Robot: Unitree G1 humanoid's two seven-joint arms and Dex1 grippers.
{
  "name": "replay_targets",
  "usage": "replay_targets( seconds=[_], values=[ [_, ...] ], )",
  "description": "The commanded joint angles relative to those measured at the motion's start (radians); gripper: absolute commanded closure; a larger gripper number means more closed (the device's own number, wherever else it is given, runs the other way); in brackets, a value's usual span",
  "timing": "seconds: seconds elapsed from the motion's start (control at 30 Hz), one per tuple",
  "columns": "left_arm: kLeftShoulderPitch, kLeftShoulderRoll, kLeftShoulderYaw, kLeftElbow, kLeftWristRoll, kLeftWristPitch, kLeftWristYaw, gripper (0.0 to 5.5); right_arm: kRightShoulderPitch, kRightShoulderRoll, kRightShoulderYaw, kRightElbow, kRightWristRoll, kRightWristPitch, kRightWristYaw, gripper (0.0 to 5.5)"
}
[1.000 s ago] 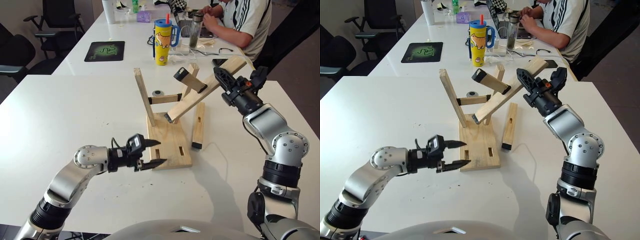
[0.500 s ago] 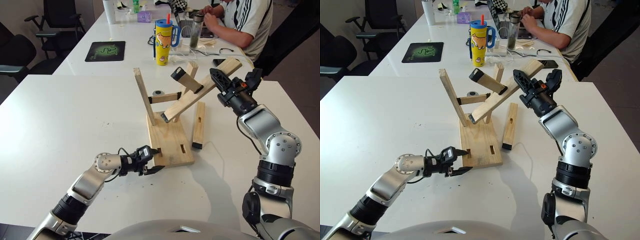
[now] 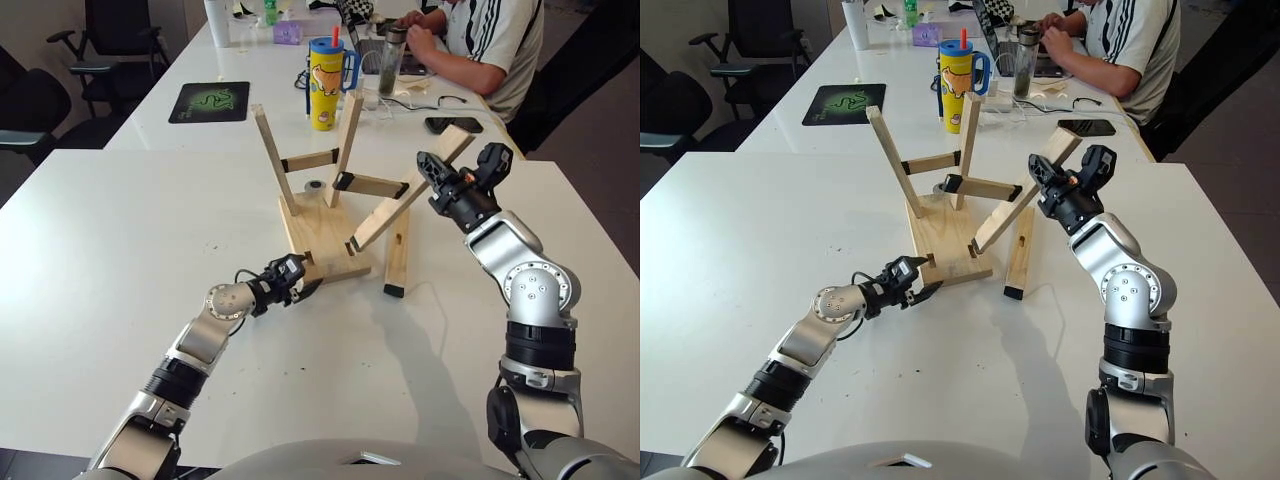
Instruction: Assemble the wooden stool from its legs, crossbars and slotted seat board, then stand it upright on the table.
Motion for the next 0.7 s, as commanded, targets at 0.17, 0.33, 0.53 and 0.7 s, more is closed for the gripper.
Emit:
replay_targets(
  seconds=[0.17, 0.33, 0.53, 0.7],
  values=[
    [0.015, -0.003, 0.026, -0.084, -0.021, 0.027, -0.023, 2.45, 0.048, 0.094, 0.004, 0.03, -0.1, -0.088, 0.037, 4.46],
    [0.029, -0.007, 0.035, -0.098, -0.024, 0.037, -0.023, 2.45, 0.043, 0.127, -0.007, 0.032, -0.119, -0.103, 0.043, 4.46],
    [0.036, -0.015, 0.043, -0.106, -0.023, 0.045, -0.017, 2.45, 0.033, 0.121, 0.064, 0.1, -0.249, -0.148, 0.091, 4.46],
    [0.044, -0.019, 0.058, -0.12, -0.024, 0.05, -0.008, 2.45, 0.037, 0.09, 0.119, 0.113, -0.402, -0.221, 0.083, 4.46]
  ],
)
